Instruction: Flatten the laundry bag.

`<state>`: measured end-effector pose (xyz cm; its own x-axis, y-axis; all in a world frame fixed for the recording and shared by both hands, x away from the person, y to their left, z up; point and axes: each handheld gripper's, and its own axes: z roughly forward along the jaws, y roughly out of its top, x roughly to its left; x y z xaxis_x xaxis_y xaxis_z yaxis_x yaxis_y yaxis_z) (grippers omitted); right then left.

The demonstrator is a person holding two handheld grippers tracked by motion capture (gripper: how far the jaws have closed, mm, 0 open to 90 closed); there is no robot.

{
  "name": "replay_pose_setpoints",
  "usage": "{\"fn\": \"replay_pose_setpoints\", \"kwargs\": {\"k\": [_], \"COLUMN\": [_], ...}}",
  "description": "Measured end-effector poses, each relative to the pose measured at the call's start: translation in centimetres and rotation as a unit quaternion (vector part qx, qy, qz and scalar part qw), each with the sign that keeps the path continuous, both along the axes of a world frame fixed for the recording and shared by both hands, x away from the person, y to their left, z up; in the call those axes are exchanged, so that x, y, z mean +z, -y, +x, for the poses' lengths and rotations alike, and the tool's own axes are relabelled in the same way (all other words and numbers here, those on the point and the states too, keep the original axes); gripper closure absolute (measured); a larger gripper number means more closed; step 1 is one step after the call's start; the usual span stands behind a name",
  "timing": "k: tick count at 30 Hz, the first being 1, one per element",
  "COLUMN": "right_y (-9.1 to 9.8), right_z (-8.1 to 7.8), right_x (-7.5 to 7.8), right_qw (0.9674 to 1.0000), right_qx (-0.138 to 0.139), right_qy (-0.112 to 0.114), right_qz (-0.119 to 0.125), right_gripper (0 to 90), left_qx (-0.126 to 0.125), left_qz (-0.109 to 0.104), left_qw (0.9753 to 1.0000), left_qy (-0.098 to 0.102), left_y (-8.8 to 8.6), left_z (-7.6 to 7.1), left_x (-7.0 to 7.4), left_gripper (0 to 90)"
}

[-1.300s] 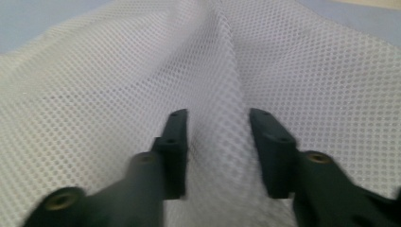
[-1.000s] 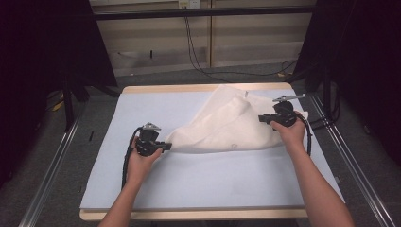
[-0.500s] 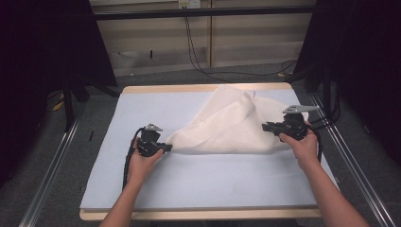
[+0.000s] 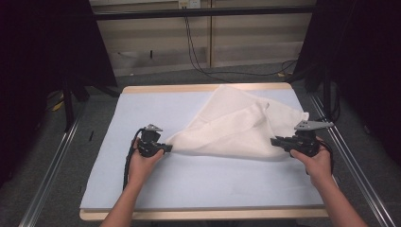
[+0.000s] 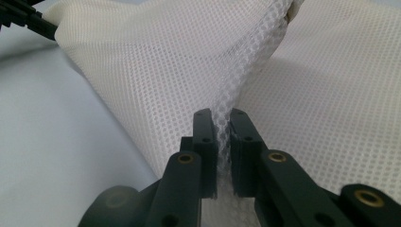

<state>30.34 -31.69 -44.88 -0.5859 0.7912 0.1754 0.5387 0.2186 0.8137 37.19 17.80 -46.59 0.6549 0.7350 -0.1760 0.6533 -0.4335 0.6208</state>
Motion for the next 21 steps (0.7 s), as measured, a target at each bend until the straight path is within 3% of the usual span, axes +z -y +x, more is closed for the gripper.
{"fn": "replay_pose_setpoints", "kwargs": {"k": [3, 14, 19, 20, 21], "right_y": [0.2, 0.7, 0.4, 0.4, 0.4], "right_z": [-0.7, -2.9, -2.9, -2.5, -2.5], "right_x": [-0.4, -1.4, -1.1, -0.7, -0.7], "right_qw": [1.0000, 0.9998, 0.9994, 0.9987, 0.9987], "right_qx": [0.000, -0.003, -0.028, -0.048, -0.048], "right_qy": [-0.005, -0.019, -0.015, -0.015, -0.015], "right_qz": [-0.001, -0.011, -0.015, -0.011, -0.011], "right_gripper": [82.9, 81.3, 71.7, 58.3, 58.3], "left_qx": [0.004, 0.004, 0.004, 0.004, 0.004], "left_qz": [-0.002, -0.001, -0.001, -0.001, -0.001], "left_qw": [0.9999, 0.9999, 0.9999, 1.0000, 1.0000], "left_qy": [0.010, 0.010, 0.010, 0.009, 0.009], "left_y": [0.0, 0.0, 0.0, 0.0, 0.0], "left_z": [0.0, 0.0, 0.0, 0.0, 0.0], "left_x": [0.0, 0.0, 0.0, 0.0, 0.0], "left_gripper": [83.2, 82.8, 82.7, 82.7, 82.8]}}
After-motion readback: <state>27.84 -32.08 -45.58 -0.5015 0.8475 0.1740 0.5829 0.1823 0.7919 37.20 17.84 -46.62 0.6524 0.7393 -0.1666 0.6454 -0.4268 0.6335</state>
